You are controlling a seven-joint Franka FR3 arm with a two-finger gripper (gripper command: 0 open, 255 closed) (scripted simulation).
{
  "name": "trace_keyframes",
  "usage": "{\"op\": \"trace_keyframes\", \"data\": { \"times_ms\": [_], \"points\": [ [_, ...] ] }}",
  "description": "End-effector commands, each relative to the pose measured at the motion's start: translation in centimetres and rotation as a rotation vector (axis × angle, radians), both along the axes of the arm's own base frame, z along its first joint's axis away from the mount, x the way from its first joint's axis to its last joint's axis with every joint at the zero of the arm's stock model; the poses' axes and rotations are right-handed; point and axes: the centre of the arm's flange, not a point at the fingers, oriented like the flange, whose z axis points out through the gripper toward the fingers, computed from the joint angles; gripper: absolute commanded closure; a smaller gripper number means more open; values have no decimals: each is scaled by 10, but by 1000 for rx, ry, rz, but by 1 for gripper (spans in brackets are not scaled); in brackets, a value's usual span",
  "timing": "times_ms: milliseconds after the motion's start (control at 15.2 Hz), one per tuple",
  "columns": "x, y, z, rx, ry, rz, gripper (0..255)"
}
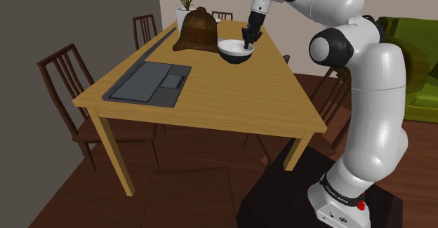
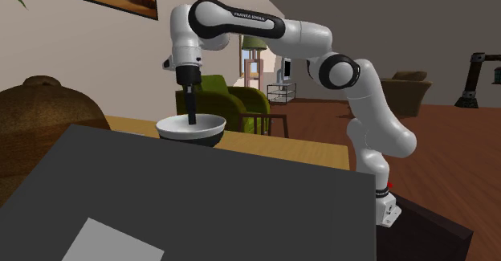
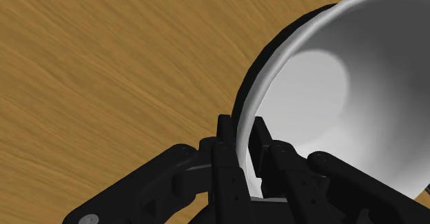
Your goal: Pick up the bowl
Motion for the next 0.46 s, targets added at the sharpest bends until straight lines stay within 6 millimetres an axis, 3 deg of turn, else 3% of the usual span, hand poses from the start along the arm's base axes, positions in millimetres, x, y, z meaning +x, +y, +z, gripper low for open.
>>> {"op": "trace_keyframes", "data": {
  "times_ms": [0, 264, 396],
  "points": [
    [-1, 0, 11, 0, 0, 0, 255],
    [-1, 0, 32, 0, 0, 0, 255],
    [-2, 0, 33, 0, 0, 0, 255]
  ]
}}
